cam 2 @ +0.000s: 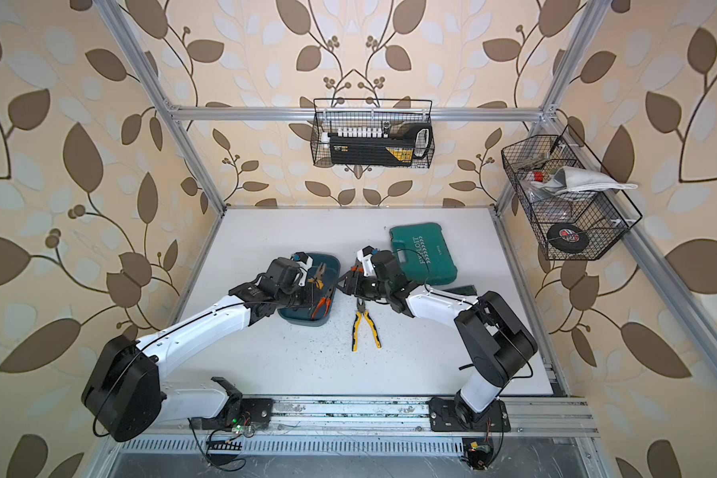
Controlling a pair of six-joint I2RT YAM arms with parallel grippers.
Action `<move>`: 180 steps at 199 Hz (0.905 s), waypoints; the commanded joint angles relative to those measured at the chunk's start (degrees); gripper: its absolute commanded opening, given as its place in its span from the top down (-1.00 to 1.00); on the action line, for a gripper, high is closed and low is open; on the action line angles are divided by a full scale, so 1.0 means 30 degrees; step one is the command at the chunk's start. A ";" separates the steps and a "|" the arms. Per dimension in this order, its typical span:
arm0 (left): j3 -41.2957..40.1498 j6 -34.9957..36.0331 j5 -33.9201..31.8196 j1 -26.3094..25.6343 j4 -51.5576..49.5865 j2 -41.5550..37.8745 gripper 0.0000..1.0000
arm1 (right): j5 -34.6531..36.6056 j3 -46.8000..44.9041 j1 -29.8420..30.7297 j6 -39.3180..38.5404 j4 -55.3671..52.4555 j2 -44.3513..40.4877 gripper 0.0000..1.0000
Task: Take the pliers out of the storage box
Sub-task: Pick up the pliers from the storage box, then place the pliers at the center of the board.
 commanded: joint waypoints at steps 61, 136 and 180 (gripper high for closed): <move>-0.0112 -0.0539 0.0455 -0.0899 0.1870 -0.0062 1.00 | 0.1687 0.0654 0.0822 0.1505 0.1236 0.1182 -0.20; 0.0240 -0.0507 0.0320 -0.1501 0.1779 0.0497 1.00 | 0.1212 0.1711 0.1261 0.2180 0.2049 0.2777 -0.01; 0.0488 -0.0449 0.0344 -0.1688 0.1633 0.0468 1.00 | 0.0927 0.2332 0.1305 0.2690 0.2380 0.3704 0.24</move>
